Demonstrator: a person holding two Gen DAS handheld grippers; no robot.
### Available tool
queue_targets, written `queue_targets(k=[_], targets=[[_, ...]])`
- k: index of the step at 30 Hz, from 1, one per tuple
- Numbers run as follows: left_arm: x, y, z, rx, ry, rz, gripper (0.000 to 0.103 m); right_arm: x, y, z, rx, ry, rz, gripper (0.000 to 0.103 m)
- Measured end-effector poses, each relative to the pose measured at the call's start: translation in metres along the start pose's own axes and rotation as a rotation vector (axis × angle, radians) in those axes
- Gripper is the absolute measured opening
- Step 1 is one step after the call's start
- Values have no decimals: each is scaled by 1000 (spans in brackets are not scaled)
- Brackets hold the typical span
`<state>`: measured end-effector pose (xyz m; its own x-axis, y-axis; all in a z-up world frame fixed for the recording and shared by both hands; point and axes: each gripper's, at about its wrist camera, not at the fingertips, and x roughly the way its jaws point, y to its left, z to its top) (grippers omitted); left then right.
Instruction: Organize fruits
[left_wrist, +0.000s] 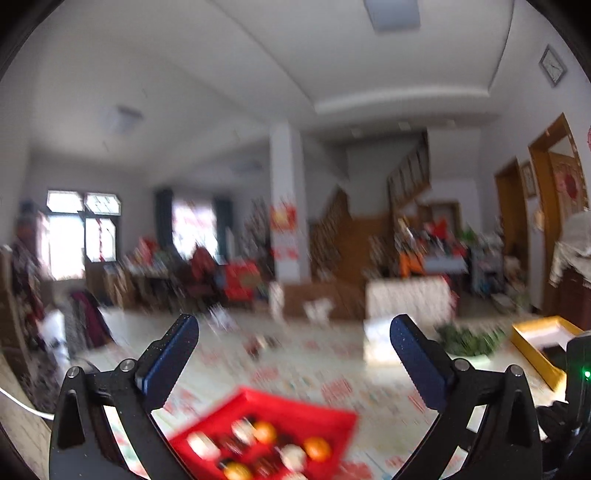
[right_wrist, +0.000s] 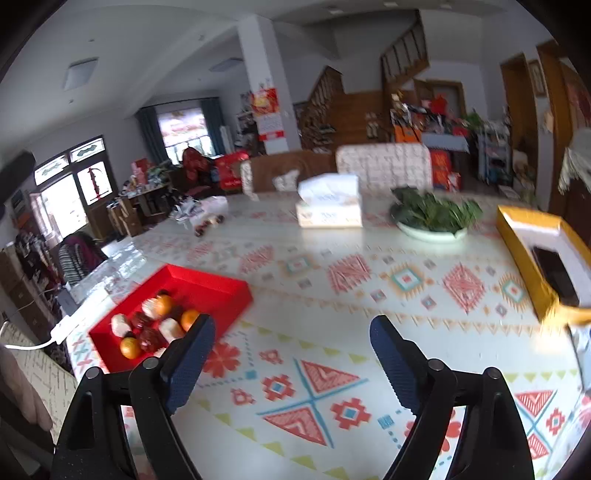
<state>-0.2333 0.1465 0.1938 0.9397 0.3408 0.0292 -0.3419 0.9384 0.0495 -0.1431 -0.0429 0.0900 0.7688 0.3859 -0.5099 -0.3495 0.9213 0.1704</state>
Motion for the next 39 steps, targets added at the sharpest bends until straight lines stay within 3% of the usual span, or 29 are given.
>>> queue_targets(k=[4, 9, 16, 19, 24, 29, 39], targets=[[-23, 5, 12, 3, -109, 107, 103, -15, 27, 11, -49, -42, 56, 93], [-23, 10, 11, -41, -82, 126, 103, -20, 56, 4, -120, -68, 66, 100], [17, 26, -11, -100, 196, 37, 103, 1, 69, -12, -126, 4, 66, 100], [30, 36, -22, -123, 257, 61, 103, 5, 75, -16, -137, 11, 63, 100], [58, 34, -47, -26, 383, 146, 103, 13, 90, -20, -175, 18, 48, 100], [74, 38, -70, -5, 467, 144, 103, 28, 102, -24, -207, 61, 55, 100], [95, 54, -89, -37, 543, 126, 103, 46, 114, -27, -215, 103, 47, 100]])
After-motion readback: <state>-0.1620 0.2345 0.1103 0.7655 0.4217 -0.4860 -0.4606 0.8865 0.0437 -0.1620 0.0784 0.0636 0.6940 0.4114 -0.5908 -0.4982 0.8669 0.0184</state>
